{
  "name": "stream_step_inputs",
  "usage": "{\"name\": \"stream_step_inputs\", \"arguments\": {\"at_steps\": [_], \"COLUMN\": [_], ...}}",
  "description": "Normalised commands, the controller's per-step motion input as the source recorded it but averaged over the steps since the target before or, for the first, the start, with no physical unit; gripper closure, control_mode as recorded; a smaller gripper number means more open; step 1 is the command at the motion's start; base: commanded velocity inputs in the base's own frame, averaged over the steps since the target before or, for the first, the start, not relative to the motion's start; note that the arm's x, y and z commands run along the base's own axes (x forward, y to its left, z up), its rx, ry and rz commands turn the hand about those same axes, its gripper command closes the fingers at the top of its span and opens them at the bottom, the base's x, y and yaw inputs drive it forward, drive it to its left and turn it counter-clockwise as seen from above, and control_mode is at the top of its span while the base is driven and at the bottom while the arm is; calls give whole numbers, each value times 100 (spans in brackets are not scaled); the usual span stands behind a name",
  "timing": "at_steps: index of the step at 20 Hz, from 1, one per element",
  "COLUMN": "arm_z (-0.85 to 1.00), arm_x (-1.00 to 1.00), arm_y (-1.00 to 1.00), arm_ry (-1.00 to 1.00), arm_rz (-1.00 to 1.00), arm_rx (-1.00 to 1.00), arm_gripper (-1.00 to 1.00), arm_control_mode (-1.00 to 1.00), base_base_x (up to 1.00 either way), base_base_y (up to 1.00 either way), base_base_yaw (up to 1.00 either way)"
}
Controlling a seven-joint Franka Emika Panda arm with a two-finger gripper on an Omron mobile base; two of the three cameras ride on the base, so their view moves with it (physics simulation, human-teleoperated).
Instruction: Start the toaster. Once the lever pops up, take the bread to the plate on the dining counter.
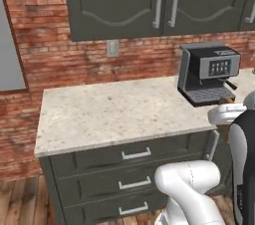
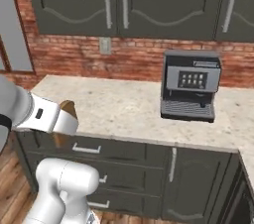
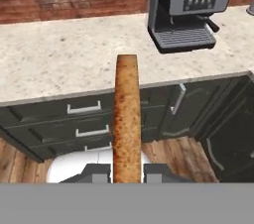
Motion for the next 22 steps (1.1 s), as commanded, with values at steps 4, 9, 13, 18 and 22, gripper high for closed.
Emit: {"name": "stream_step_inputs", "arguments": {"at_steps": [4,9,13,18,22], "arm_z": [0,0,0,0,0], "arm_x": [0,0,0,0,0], "arm_y": [0,0,0,0,0], "arm_ry": [0,0,0,0,0], "arm_rz": [0,0,0,0,0], "arm_rx": [0,0,0,0,0], "arm_gripper": [100,100,100,100,100], "arm_control_mode": [100,100,100,100,100], "base_base_x": [-27,-26,-27,-27,-19], "base_base_y": [0,0,0,0,0], "base_base_yaw": [65,64,64,66,67]}}
